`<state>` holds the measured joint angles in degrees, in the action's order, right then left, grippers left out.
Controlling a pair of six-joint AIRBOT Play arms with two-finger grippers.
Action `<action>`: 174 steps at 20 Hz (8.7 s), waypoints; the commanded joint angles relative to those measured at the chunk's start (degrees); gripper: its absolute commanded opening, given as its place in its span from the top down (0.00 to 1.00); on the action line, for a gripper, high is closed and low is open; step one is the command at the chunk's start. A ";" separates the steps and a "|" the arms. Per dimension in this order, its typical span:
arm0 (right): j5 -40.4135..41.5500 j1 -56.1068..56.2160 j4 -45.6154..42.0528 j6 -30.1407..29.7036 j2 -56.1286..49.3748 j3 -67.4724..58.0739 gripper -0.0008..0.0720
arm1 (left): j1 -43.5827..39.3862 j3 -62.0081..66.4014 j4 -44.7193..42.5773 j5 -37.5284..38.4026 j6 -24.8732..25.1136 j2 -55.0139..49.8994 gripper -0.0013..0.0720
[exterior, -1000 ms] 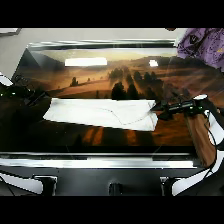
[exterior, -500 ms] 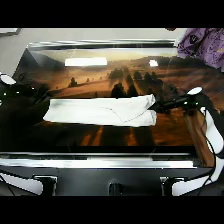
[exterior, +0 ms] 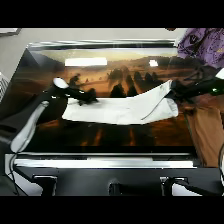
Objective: Fold the clothes and pants, and hang the long-sleeved shirts on hangers.
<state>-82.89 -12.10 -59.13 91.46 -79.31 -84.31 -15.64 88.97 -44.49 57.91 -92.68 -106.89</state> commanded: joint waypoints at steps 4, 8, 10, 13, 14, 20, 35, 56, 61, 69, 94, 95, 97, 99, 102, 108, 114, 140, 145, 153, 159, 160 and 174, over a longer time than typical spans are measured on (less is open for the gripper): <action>-6.23 0.04 -5.01 3.98 4.20 -8.63 0.95 | -20.15 1.81 23.32 -14.67 0.11 -8.48 0.96; -7.50 0.04 -5.01 5.29 4.20 -12.81 0.95 | -25.81 8.26 30.42 -17.40 0.09 -14.49 0.96; -7.45 0.04 -4.96 5.46 4.20 -13.60 0.95 | -27.43 11.30 31.15 -17.35 -0.42 -17.03 0.96; -7.28 0.04 -5.01 5.46 4.17 -13.57 0.95 | -26.53 11.58 30.97 -15.37 -0.52 -17.16 0.97; -6.91 0.04 -5.01 5.46 4.17 -13.57 0.95 | -25.20 11.58 30.21 -14.21 -0.33 -16.76 0.97; -3.56 5.27 -5.16 7.87 4.11 -13.57 0.95 | -7.65 11.58 1.66 2.64 -4.17 -5.07 0.97; 23.61 42.38 -9.94 31.41 -12.57 -13.57 0.95 | 33.64 11.54 -21.57 18.62 -5.31 17.51 0.96; 25.03 43.98 10.19 24.22 -19.08 -13.60 0.54 | 30.53 7.89 -21.57 17.11 -5.53 15.98 0.96; 10.05 30.27 7.58 13.97 -9.55 -13.57 0.39 | 30.58 7.91 -21.57 16.52 -5.53 16.00 0.96; 1.86 -0.72 6.29 -3.50 -3.96 2.14 0.33 | 31.04 7.91 -21.57 16.13 -5.31 16.00 0.96; 27.80 13.29 35.45 -25.33 -17.90 20.13 0.95 | 30.91 7.89 -21.57 16.17 -3.15 16.00 0.96; 27.80 13.29 31.52 -21.66 -16.96 16.94 0.95 | 30.91 7.89 -21.55 16.20 -3.17 16.00 0.96; 26.47 13.27 21.57 -13.20 -15.69 9.22 0.95 | 30.91 7.89 -21.29 16.24 -3.19 16.00 0.96; 23.61 12.85 12.46 -5.38 -15.32 0.48 0.95 | 30.88 7.89 -20.87 16.24 -3.19 16.00 0.96; 19.76 9.62 7.54 0.81 -15.15 -10.36 0.95 | 30.64 7.89 -20.87 16.24 -3.19 16.00 0.96; 15.13 -1.55 0.00 10.64 -14.84 -23.12 0.95 | 29.42 7.89 -20.85 16.24 -3.23 16.00 0.96; 13.94 -12.50 -10.51 19.80 -12.63 -26.62 0.95 | 28.11 7.89 -20.87 16.26 -3.39 16.00 0.96; -16.24 -19.67 -45.11 16.41 -3.13 -23.10 0.95 | 27.71 7.89 -20.90 24.85 -3.15 16.00 0.96; -12.46 -19.67 -49.05 17.55 1.44 -6.32 0.95 | 27.71 7.89 -20.90 24.85 -3.15 16.00 0.96; -7.19 -19.67 -55.21 19.19 8.59 15.80 0.95 | 27.71 7.89 -20.90 25.11 -3.17 16.00 0.96; -8.11 -19.67 -58.18 19.39 8.59 20.81 0.95 | 27.69 7.89 -20.90 25.11 -3.17 16.00 0.96; -8.22 -19.67 -58.64 19.39 8.59 21.29 0.95 | 27.69 7.89 -20.90 25.11 -3.17 16.00 0.96; -12.39 -19.67 -62.73 18.40 8.59 21.73 0.94 | 27.71 7.89 -20.90 25.24 -3.15 16.00 0.96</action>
<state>-94.41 -31.73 -120.81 110.34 -70.74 -62.61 12.08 96.88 -65.36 83.18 -95.85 -90.89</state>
